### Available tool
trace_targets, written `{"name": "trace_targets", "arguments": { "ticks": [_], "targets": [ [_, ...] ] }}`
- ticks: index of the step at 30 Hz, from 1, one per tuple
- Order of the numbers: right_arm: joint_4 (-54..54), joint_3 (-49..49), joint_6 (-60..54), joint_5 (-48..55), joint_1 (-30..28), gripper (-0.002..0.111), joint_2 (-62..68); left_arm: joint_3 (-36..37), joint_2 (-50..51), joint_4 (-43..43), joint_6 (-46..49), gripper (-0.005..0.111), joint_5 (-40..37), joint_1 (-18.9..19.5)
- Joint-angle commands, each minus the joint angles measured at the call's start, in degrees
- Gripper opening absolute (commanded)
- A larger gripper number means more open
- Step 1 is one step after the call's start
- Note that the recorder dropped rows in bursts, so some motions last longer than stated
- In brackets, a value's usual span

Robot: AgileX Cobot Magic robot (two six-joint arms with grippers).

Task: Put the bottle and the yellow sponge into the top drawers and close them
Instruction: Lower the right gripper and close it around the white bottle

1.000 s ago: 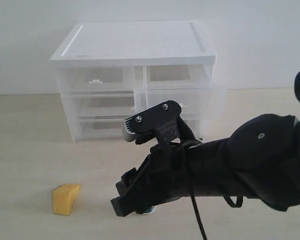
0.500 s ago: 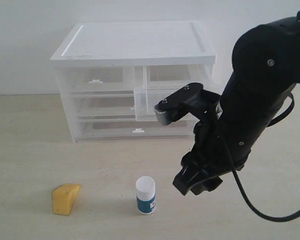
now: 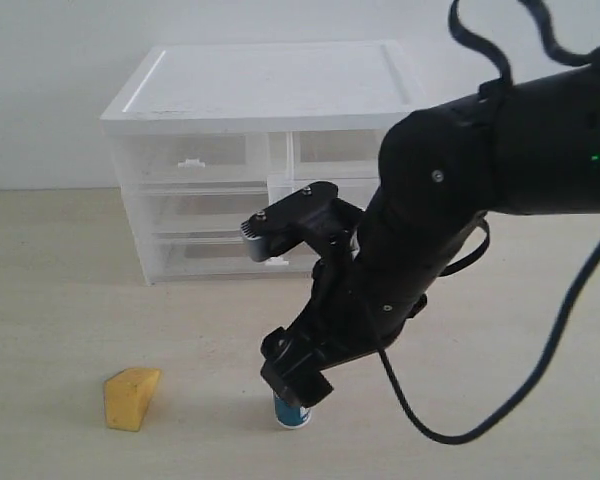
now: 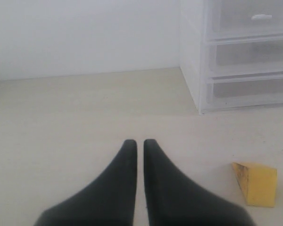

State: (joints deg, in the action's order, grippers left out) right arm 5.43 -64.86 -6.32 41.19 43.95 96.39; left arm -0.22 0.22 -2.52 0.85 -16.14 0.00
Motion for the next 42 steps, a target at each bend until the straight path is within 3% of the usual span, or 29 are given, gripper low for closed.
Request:
{"name": "trace_targets", "arguments": {
  "ticks": [1, 28, 35, 42],
  "targets": [
    [0.2, -3.9, -0.3, -1.1, 0.0, 0.086, 4.2, 0.2, -0.2, 0.5, 0.1, 0.004, 0.2, 0.1],
    [-1.7, -7.2, -3.1, -10.5, 0.0, 0.079, 15.7, 0.2, -0.2, 0.5, 0.1, 0.004, 0.3, 0.1],
    [-1.7, -7.2, -3.2, -9.6, 0.0, 0.061, 15.7, 0.2, -0.2, 0.5, 0.1, 0.004, 0.3, 0.1],
    [-1.7, -7.2, -3.4, -7.9, 0.0, 0.061, 15.7, 0.2, -0.2, 0.5, 0.1, 0.004, 0.2, 0.1]
  ]
}}
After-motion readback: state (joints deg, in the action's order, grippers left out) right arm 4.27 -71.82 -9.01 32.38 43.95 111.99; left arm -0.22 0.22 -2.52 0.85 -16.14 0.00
